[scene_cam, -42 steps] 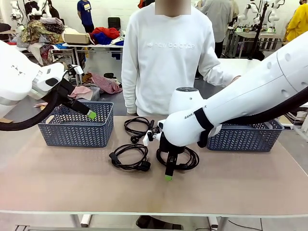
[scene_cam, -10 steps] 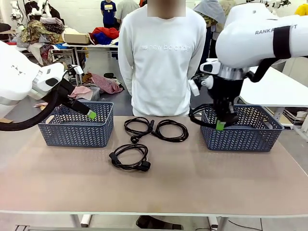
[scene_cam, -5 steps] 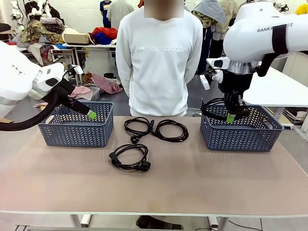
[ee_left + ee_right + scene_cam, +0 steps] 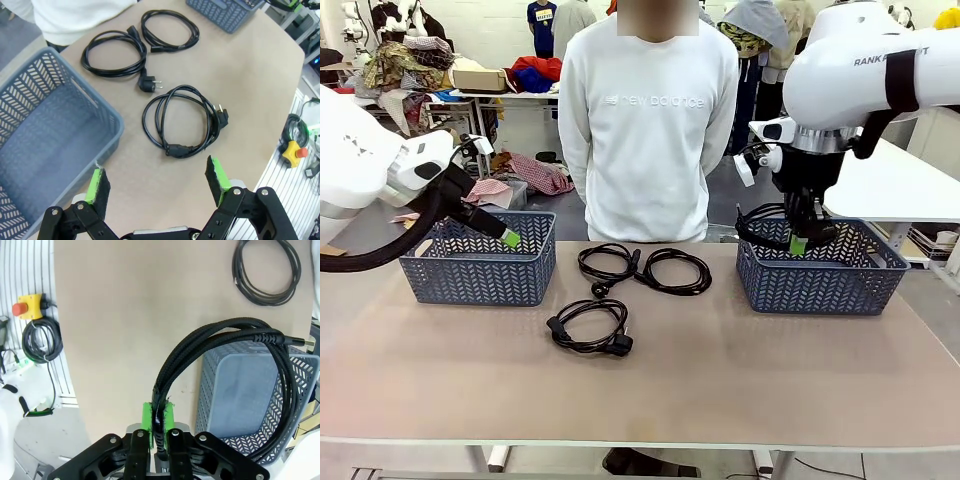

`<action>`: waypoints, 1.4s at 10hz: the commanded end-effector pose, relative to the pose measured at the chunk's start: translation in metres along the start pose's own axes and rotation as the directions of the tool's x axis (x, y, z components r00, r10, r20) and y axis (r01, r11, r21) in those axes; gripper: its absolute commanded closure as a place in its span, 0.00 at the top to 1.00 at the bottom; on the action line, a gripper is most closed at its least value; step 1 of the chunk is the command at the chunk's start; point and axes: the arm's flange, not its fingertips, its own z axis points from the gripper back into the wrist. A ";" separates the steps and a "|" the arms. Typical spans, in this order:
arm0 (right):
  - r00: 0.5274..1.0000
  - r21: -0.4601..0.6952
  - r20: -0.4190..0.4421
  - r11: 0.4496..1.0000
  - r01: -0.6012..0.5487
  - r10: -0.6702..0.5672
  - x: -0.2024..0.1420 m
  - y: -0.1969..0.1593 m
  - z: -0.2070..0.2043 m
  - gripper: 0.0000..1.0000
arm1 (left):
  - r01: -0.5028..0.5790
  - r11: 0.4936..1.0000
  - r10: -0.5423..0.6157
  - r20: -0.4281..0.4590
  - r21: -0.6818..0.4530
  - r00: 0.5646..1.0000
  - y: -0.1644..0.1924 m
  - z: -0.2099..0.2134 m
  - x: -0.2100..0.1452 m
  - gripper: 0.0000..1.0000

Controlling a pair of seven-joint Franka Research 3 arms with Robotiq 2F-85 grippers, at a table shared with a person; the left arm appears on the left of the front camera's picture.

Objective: Organize the cables according to human instructions.
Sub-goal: Pick up a bundle of cables and place it in the basket indicated by the human.

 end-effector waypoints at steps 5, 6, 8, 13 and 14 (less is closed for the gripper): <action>0.999 -0.068 -0.030 0.998 0.009 -0.011 -0.049 -0.056 -0.024 0.11 | 0.015 1.000 -0.014 0.016 -0.017 1.000 0.002 -0.001 -0.002 1.00; 1.000 -0.067 -0.026 0.998 0.015 -0.017 -0.061 -0.065 -0.028 0.11 | 0.015 1.000 -0.014 0.016 -0.017 1.000 0.002 -0.001 -0.002 1.00; 1.000 -0.059 -0.026 0.998 0.007 -0.009 -0.079 -0.086 -0.038 0.11 | 0.015 1.000 -0.014 0.016 -0.017 1.000 0.002 -0.001 -0.002 1.00; 1.000 -0.062 -0.006 0.998 0.023 -0.023 -0.097 -0.135 -0.050 0.11 | 0.015 1.000 -0.014 0.016 -0.017 1.000 0.002 -0.001 -0.002 1.00; 1.000 -0.048 -0.004 0.999 0.025 -0.026 -0.097 -0.139 -0.052 0.11 | 0.015 1.000 -0.014 0.016 -0.017 1.000 0.002 -0.001 -0.002 1.00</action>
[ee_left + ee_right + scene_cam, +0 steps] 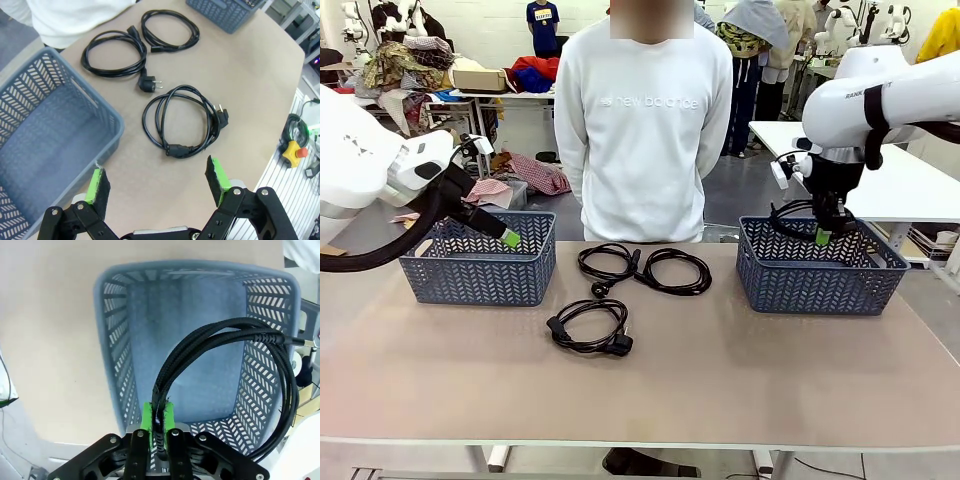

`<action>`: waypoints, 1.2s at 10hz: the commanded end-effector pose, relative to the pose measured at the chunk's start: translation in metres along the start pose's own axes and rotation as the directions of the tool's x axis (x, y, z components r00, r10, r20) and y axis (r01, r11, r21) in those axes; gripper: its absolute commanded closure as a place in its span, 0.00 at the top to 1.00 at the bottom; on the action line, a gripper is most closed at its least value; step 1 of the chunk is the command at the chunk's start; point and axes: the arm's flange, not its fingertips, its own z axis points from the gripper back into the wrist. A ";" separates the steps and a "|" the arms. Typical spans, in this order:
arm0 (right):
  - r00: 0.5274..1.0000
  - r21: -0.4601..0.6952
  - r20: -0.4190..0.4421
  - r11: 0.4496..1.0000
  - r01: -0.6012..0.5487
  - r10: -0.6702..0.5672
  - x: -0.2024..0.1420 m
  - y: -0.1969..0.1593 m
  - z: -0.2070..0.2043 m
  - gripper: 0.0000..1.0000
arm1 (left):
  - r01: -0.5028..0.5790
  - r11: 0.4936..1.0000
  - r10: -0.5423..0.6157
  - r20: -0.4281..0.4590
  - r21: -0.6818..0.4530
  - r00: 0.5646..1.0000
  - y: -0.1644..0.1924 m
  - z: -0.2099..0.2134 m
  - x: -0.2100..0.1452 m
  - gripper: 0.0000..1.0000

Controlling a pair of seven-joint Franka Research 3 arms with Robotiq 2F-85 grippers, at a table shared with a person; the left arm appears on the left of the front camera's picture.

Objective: Organize the cables according to human instructions.
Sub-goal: Pick up a bundle of cables and place it in the basket indicated by the human.

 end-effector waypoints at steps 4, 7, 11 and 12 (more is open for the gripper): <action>1.000 0.022 0.005 1.000 -0.015 0.014 0.000 -0.013 -0.005 0.11 | 0.014 1.000 -0.014 0.016 -0.017 1.000 0.003 -0.001 -0.002 1.00; 1.000 0.034 0.013 0.999 -0.010 0.009 0.003 -0.018 -0.013 0.11 | 0.014 1.000 -0.014 0.016 -0.017 1.000 0.003 -0.001 -0.002 1.00; 1.000 0.063 0.022 0.998 -0.008 0.007 0.005 -0.020 -0.017 0.33 | 0.014 1.000 -0.014 0.016 -0.017 1.000 0.003 -0.001 -0.002 1.00; 1.000 0.065 0.030 0.998 -0.004 0.002 0.004 -0.020 -0.015 0.50 | 0.014 1.000 -0.014 0.016 -0.017 1.000 0.003 -0.001 -0.002 1.00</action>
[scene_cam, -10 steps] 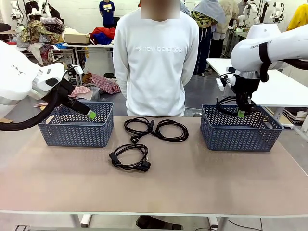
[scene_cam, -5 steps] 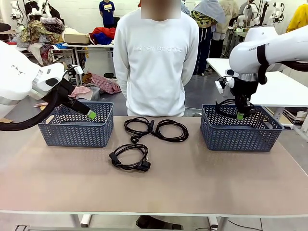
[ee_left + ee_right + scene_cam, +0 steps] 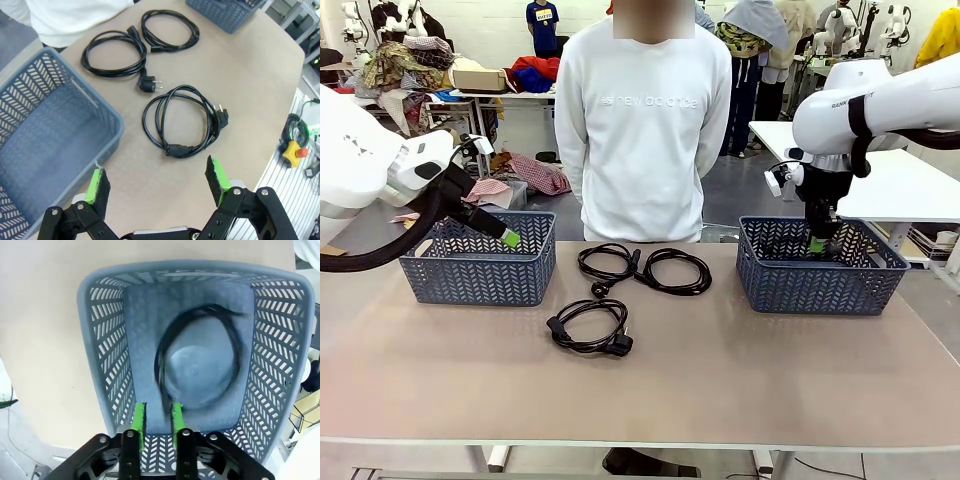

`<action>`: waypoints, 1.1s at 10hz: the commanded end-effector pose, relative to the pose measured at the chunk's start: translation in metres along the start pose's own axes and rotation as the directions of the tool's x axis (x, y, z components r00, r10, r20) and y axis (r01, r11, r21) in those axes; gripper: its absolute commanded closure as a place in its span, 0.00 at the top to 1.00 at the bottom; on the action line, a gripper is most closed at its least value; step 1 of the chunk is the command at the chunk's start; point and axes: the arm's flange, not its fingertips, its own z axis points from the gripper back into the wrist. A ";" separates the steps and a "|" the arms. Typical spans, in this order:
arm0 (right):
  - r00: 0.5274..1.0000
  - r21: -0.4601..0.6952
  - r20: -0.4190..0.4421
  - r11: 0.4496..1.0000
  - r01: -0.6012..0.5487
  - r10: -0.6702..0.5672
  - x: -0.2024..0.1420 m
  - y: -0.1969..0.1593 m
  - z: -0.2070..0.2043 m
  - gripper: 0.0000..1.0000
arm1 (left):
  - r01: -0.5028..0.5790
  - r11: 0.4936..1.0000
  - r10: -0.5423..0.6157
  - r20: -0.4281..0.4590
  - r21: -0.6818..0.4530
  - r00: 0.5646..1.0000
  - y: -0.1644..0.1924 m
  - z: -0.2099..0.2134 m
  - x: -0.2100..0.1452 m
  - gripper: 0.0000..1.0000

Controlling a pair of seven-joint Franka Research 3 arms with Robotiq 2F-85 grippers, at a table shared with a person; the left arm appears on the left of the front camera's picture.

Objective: Organize the cables according to human instructions.
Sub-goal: Pick up a bundle of cables and place it in the basket indicated by the human.

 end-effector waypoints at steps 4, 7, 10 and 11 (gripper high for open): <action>0.999 0.027 0.036 1.000 0.004 -0.005 -0.002 -0.004 0.011 0.90 | 0.013 1.000 -0.013 0.016 -0.017 1.000 0.003 -0.001 -0.002 1.00; 1.000 0.035 0.030 0.999 0.006 -0.007 -0.004 -0.003 0.011 0.90 | 0.013 1.000 -0.013 0.016 -0.017 1.000 0.003 -0.001 -0.002 1.00; 0.998 0.031 0.025 0.998 0.052 -0.052 -0.007 -0.003 0.014 1.00 | 0.013 1.000 -0.013 0.016 -0.017 1.000 0.003 -0.001 -0.002 1.00; 1.000 0.025 0.007 1.000 0.014 -0.015 -0.005 0.000 0.006 1.00 | 0.013 1.000 -0.013 0.016 -0.017 1.000 0.003 -0.001 -0.002 1.00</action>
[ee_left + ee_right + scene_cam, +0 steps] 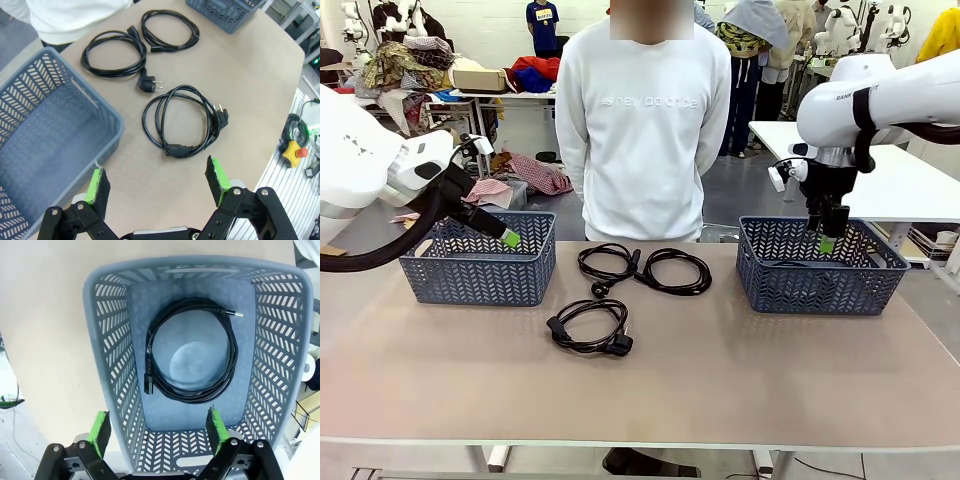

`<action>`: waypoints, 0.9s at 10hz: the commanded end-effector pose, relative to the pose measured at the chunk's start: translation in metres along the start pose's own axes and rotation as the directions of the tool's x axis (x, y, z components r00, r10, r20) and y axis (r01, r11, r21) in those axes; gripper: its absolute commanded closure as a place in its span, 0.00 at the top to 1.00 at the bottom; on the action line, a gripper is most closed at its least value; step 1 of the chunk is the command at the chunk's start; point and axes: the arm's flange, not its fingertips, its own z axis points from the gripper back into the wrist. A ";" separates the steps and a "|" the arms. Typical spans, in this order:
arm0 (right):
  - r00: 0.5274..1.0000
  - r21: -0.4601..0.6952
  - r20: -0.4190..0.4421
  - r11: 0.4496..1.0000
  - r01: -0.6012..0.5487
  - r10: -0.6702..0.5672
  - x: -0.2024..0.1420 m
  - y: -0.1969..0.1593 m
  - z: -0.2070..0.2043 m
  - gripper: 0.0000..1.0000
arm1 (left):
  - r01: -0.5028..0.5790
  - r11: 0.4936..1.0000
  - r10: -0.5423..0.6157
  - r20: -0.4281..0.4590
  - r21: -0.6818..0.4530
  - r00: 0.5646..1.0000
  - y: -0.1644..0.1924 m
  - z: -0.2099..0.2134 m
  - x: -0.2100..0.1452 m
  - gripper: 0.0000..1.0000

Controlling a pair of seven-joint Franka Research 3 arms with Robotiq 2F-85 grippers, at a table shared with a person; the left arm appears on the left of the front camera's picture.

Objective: Organize the cables according to human instructions.
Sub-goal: Pick up a bundle of cables and place it in the basket indicated by the human.

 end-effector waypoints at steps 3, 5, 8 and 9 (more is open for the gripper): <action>1.000 0.000 0.000 1.000 -0.002 0.002 0.001 0.000 0.000 0.98 | 0.014 1.000 -0.013 0.016 -0.017 1.000 0.003 -0.001 -0.002 1.00; 0.989 0.007 0.084 0.992 0.125 -0.125 0.005 0.022 0.008 1.00 | 0.014 1.000 -0.013 0.016 -0.017 1.000 0.003 -0.001 -0.002 1.00; 0.953 0.017 0.182 0.970 0.241 -0.240 0.020 0.070 0.022 1.00 | 0.014 1.000 -0.013 0.016 -0.017 1.000 0.003 -0.001 -0.002 1.00; 0.946 0.009 0.197 0.965 0.260 -0.257 0.026 0.085 0.024 1.00 | 0.014 1.000 -0.013 0.016 -0.017 1.000 0.003 -0.001 -0.002 1.00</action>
